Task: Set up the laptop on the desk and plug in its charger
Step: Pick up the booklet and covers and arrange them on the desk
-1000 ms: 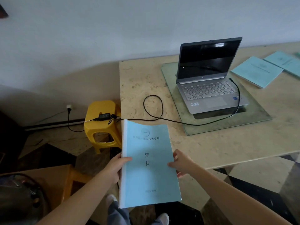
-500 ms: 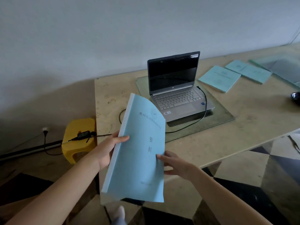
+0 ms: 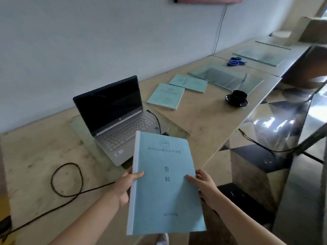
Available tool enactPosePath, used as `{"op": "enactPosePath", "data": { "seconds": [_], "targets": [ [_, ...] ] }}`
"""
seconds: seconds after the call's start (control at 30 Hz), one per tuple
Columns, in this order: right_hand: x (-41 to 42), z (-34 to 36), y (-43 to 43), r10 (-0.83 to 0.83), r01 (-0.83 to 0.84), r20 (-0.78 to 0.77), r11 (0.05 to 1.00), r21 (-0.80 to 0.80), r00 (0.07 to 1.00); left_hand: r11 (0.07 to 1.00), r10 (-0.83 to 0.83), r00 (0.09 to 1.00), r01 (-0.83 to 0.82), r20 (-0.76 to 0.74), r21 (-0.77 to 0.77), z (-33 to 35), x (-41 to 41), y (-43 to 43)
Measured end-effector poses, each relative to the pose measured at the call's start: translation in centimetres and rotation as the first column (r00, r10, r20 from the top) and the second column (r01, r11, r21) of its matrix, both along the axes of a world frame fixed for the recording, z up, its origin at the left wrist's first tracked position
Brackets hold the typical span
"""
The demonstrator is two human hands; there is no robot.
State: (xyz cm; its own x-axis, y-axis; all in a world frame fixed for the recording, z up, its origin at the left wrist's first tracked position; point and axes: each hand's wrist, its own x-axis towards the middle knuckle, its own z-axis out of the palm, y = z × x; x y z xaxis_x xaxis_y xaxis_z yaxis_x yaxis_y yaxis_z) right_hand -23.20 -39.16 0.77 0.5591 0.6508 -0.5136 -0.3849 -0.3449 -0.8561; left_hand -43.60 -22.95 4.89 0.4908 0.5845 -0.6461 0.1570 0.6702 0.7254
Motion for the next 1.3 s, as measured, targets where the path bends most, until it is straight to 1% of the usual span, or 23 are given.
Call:
{"op": "enactPosePath", "data": {
  "seconds": [0.2,0.33,0.43,0.5,0.6,0.67,0.77,0.9,1.0,1.07,1.17,1.3],
  "targets": [
    [9.1,-0.6,1.4,-0.094,0.095,0.106,0.995,-0.01,0.99,0.995,-0.088,0.996,0.087,-0.008,-0.041,-2.2,9.7,2.7],
    [15.1,-1.1,3.9,-0.141,0.155,0.179,0.986,-0.069,0.974,0.99,-0.133,0.991,0.132,-0.023,-0.045,-3.7,16.1,5.3],
    [19.8,-1.1,5.8,-0.135,0.177,0.256,0.972,-0.152,0.957,0.987,-0.151,0.988,0.148,-0.042,-0.067,-4.8,20.5,6.6],
    [23.0,-1.1,7.1,-0.127,0.19,0.311,0.965,-0.182,0.942,0.98,-0.193,0.98,0.19,-0.056,-0.053,-5.4,23.2,7.4],
    [27.4,-0.8,9.4,-0.079,0.178,0.382,0.956,-0.232,0.921,0.975,-0.215,0.974,0.211,-0.064,-0.064,-6.2,26.6,8.1],
    [29.7,-0.8,10.4,-0.035,0.153,0.397,0.951,-0.269,0.917,0.965,-0.26,0.96,0.254,-0.102,-0.07,-6.4,28.2,7.9],
    [32.8,-1.8,11.5,0.027,0.101,0.405,0.951,-0.292,0.914,0.961,-0.272,0.954,0.262,-0.13,-0.084,-7.0,30.4,8.1],
    [37.6,-2.9,12.9,0.12,0.019,0.406,0.947,-0.32,0.906,0.96,-0.28,0.944,0.28,-0.171,-0.03,-7.9,34.5,8.8],
    [41.9,-2.8,14.8,0.205,-0.067,0.38,0.936,-0.346,0.902,0.952,-0.3,0.919,0.304,-0.255,-0.027,-8.0,37.6,9.3],
    [45.1,-2.7,16.4,0.256,-0.12,0.358,0.925,-0.36,0.898,0.957,-0.277,0.906,0.29,-0.319,-0.006,-7.7,39.9,9.4],
    [48.8,-2.8,18.7,0.339,-0.196,0.347,0.902,-0.385,0.875,0.969,-0.213,0.902,0.245,-0.375,0.039,-7.7,42.8,10.2],
    [51.7,-3.2,21.2,0.447,-0.318,0.276,0.857,-0.406,0.851,0.981,-0.174,0.89,0.194,-0.423,0.006,-7.5,44.9,11.3]
  ]
}}
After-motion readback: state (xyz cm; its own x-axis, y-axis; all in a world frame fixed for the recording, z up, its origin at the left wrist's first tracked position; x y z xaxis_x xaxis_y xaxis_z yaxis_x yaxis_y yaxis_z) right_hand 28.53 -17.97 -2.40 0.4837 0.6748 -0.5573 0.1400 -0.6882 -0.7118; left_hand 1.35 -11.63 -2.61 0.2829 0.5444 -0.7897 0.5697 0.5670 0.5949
